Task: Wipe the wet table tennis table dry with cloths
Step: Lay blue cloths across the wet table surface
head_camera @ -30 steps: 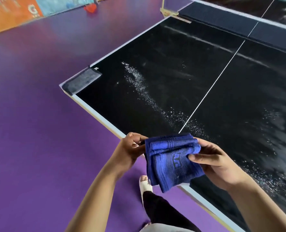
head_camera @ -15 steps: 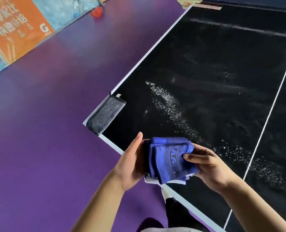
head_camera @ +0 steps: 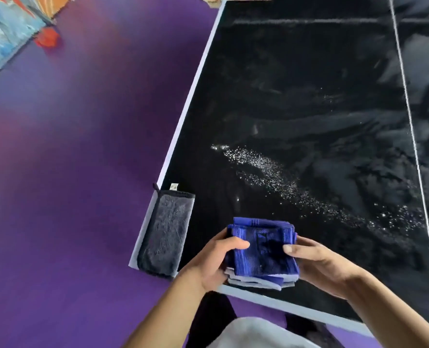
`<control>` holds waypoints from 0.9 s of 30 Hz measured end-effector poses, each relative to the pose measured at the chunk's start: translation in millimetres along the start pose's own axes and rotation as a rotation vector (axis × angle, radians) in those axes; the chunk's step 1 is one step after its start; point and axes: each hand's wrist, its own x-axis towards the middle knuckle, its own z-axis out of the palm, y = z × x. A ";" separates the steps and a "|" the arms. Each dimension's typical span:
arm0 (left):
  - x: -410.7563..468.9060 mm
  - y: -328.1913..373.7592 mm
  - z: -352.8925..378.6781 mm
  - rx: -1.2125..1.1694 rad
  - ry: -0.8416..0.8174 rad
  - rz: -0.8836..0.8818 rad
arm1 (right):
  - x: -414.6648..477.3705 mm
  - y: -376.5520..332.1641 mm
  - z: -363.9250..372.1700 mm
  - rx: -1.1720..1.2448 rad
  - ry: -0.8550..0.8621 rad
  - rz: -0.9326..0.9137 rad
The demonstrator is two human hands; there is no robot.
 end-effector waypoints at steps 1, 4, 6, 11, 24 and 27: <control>9.1 7.1 -15.5 0.034 -0.047 -0.034 | 7.8 11.1 10.4 0.080 0.079 -0.026; 28.9 24.9 -54.5 0.226 -0.141 -0.087 | 30.1 46.2 46.6 0.227 0.386 -0.076; 36.9 34.1 -77.9 0.375 -0.229 -0.144 | 41.0 66.6 68.7 0.280 0.511 -0.070; 53.3 59.1 -123.2 0.635 -0.271 -0.117 | 40.0 91.7 113.7 0.318 0.776 -0.133; 63.4 63.0 -197.4 2.189 -0.411 0.279 | -0.8 195.2 188.7 0.504 0.966 -0.395; 56.2 51.8 -207.6 2.337 -0.397 0.369 | 6.3 231.6 211.0 0.618 0.948 -0.437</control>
